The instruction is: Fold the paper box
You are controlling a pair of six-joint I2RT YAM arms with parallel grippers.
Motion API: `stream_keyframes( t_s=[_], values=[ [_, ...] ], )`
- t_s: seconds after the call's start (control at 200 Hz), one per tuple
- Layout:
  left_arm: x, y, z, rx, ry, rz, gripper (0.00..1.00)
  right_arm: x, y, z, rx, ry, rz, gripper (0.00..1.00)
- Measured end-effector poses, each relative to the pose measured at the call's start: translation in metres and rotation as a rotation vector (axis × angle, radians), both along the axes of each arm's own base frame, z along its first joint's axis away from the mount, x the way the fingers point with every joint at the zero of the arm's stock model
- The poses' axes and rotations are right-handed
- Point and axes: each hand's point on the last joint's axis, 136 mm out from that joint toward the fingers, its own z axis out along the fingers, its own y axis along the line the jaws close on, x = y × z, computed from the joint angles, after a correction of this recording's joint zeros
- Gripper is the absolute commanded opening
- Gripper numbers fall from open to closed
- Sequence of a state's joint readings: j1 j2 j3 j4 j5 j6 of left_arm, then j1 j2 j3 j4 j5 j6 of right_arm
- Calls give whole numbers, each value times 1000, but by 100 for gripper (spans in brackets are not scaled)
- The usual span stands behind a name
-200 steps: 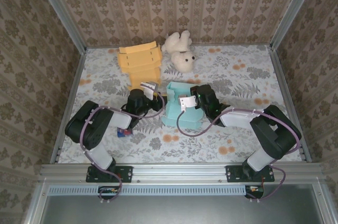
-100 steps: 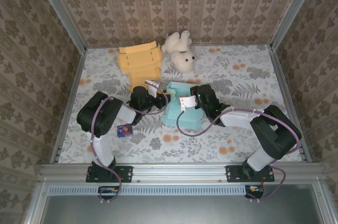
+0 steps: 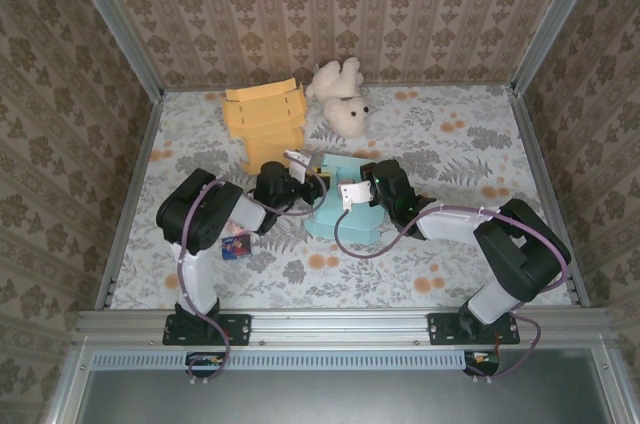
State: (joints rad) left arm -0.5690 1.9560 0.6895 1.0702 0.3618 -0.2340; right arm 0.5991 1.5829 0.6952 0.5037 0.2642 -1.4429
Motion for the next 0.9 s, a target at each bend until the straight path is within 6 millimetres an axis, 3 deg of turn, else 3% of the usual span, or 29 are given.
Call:
stream_keyframes(
  t_s=[0.42, 0.62, 0.745, 0.9],
  values=[
    [21, -12, -3, 93, -80, 218, 29, 1, -4, 0, -12, 1, -25, 0],
    [30, -8, -6, 118, -96, 303, 17, 2, -4, 0, -12, 1, -25, 0],
    [33, -5, -6, 150, -106, 378, 0, 3, -3, 1, -9, -1, -22, 0],
    [35, -5, -7, 207, -107, 468, 0, 5, -5, 0, -10, 2, -29, 0]
  ],
)
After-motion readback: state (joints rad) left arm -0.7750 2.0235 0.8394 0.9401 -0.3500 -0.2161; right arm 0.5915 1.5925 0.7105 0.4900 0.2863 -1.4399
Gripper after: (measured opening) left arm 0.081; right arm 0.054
